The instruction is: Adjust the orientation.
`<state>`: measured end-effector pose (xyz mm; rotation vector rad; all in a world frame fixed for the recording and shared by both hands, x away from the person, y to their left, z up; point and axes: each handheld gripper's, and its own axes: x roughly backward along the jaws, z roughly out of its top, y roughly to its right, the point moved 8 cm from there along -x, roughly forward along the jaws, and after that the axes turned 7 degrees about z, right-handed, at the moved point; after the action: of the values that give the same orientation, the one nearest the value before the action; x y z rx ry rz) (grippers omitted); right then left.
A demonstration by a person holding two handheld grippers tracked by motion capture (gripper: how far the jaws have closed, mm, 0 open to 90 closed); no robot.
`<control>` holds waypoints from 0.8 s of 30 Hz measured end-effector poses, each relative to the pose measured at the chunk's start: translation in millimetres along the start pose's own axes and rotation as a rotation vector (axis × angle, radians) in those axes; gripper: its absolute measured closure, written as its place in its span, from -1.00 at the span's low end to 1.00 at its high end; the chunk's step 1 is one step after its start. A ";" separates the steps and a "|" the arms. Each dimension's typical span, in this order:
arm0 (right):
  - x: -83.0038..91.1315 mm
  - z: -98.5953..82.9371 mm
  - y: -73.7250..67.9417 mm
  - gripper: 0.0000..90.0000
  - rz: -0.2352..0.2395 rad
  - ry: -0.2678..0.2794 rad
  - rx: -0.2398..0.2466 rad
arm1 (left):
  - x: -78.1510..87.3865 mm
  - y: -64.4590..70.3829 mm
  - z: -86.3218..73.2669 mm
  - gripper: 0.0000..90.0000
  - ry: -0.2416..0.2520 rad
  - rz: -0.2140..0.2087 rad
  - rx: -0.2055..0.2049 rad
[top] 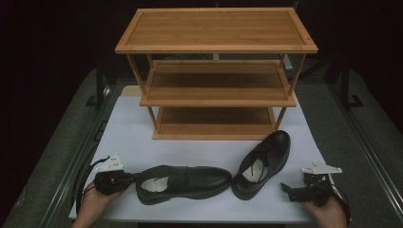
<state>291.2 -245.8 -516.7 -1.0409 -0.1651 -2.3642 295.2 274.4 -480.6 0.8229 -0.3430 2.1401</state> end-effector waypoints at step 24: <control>0.1 -0.3 -0.4 -0.99 0.000 -0.002 -0.005 | -6.9 52.9 -3.7 1.00 -0.016 -0.147 -0.046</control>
<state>290.8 -245.6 -516.7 -1.0454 -0.1598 -2.3646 256.3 238.1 -486.3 0.8144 -0.3289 1.9835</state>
